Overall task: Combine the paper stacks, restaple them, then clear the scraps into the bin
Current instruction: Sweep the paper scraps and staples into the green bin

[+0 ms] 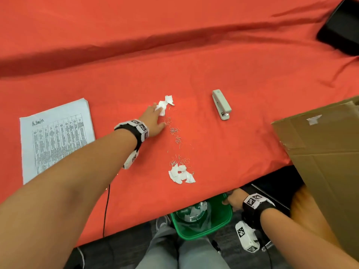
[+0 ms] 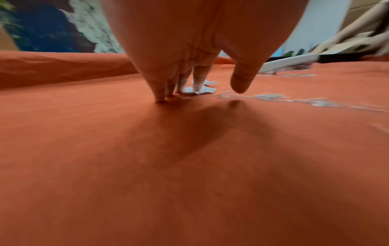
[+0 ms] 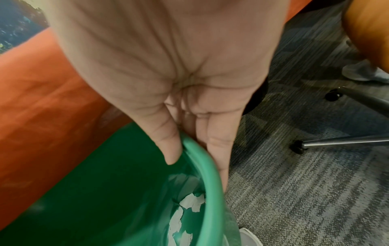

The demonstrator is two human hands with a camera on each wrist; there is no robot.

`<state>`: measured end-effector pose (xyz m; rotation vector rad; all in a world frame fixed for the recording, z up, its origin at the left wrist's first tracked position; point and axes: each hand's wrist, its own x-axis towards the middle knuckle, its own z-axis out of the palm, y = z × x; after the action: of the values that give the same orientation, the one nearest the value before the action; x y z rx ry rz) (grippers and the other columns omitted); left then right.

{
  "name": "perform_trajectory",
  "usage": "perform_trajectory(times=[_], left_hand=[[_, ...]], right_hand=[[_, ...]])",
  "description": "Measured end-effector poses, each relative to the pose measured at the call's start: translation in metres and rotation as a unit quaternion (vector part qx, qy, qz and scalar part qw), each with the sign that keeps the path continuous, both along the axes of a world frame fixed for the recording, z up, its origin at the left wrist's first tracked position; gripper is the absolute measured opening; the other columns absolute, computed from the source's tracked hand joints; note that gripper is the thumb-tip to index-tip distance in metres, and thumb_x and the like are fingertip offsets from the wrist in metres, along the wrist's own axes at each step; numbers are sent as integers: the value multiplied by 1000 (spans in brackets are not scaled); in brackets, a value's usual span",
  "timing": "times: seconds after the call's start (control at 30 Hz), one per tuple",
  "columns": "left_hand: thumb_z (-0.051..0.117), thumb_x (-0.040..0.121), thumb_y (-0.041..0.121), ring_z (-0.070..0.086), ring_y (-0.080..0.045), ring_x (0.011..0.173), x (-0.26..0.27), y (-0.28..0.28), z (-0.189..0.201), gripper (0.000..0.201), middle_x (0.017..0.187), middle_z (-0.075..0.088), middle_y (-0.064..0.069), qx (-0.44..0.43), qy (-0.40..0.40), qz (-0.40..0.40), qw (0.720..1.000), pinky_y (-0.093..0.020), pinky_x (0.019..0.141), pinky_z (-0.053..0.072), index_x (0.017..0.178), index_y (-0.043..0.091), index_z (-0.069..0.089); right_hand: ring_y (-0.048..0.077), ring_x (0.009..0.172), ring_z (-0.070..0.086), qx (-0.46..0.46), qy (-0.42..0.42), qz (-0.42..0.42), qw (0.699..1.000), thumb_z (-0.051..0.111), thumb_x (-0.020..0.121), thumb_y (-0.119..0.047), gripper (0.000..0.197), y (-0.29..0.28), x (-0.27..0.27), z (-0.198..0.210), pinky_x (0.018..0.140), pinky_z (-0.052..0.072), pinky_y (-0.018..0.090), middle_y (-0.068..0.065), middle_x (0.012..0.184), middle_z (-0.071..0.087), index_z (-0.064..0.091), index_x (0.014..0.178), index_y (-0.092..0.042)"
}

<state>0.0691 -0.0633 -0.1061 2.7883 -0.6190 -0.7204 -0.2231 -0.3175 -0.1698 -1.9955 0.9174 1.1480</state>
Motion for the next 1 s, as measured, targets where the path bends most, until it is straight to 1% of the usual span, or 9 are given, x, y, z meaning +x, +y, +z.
perform_trajectory(times=[0.13, 0.23, 0.33, 0.43, 0.5, 0.57, 0.63, 0.73, 1.0], left_hand=[[52, 93, 35, 2, -27, 148, -62, 2, 9, 71, 161, -1, -5, -61, 41, -109, 991, -43, 120, 15, 152, 20, 15], [47, 96, 35, 5, -18, 148, -112, 9, 21, 63, 161, 1, -2, -60, 104, -178, 977, -36, 120, 16, 151, 23, 19], [45, 96, 36, 43, -16, 132, -125, 9, 36, 40, 146, 43, -1, -74, 113, -202, 970, -33, 111, 35, 131, 20, 54], [48, 95, 31, 61, -21, 98, -98, -5, 46, 29, 110, 66, -3, -105, 54, -149, 982, -35, 89, 49, 108, 15, 67], [49, 94, 28, 59, -24, 106, -65, -18, 41, 26, 114, 64, -6, -120, 2, -98, 988, -34, 93, 46, 110, 13, 64], [49, 93, 26, 52, -25, 120, -32, -30, 36, 31, 127, 56, -8, -116, -33, -62, 991, -32, 102, 40, 120, 13, 58], [49, 94, 25, 36, -25, 137, -7, -39, 29, 45, 148, 37, -10, -86, -34, -32, 995, -31, 111, 29, 136, 12, 46], [48, 95, 30, 11, -27, 148, 11, -45, 15, 62, 160, 9, -11, -28, -13, -31, 999, -39, 119, 19, 149, 13, 23], [43, 97, 36, 2, -25, 149, -65, -23, 17, 70, 161, -3, -9, -45, 46, -137, 989, -39, 121, 13, 152, 17, 4]], right_hand=[[39, 93, 68, 7, -10, -1, 1000, 76, 74, -14, 18, -5, -3, -10, 85, 55, 51, 25, 102, 70, 60, 79, -7], [37, 98, 66, 5, -3, 3, 1000, 73, 79, -14, 18, -3, -1, -4, 89, 53, 48, 23, 104, 69, 60, 86, -4], [34, 96, 67, 16, 7, -17, 1000, 73, 80, -14, 20, -5, 0, -9, 86, 55, 44, 20, 104, 69, 62, 92, -1], [17, 90, 59, 26, 21, -32, 999, 65, 86, -14, 21, -5, 1, -4, 67, 52, 21, 5, 101, 59, 52, 72, -22], [17, 90, 59, 23, 21, -33, 999, 65, 86, -15, 22, -4, 2, -1, 68, 53, 22, 6, 102, 60, 51, 71, -22], [28, 96, 66, 13, 5, -25, 1000, 71, 82, -16, 14, -4, 1, -7, 85, 56, 39, 15, 105, 68, 58, 84, -9], [37, 95, 68, 1, 5, -25, 1000, 74, 78, -16, 31, -5, 0, -15, 87, 54, 48, 23, 105, 69, 59, 99, 1], [38, 92, 68, 1, -4, -35, 999, 76, 74, -14, 32, -7, -3, -22, 85, 55, 49, 23, 102, 70, 60, 97, -1], [39, 82, 70, 24, -13, -61, 998, 77, 61, -12, 44, -24, -14, -47, 75, 58, 54, 22, 95, 70, 58, 99, -2]])
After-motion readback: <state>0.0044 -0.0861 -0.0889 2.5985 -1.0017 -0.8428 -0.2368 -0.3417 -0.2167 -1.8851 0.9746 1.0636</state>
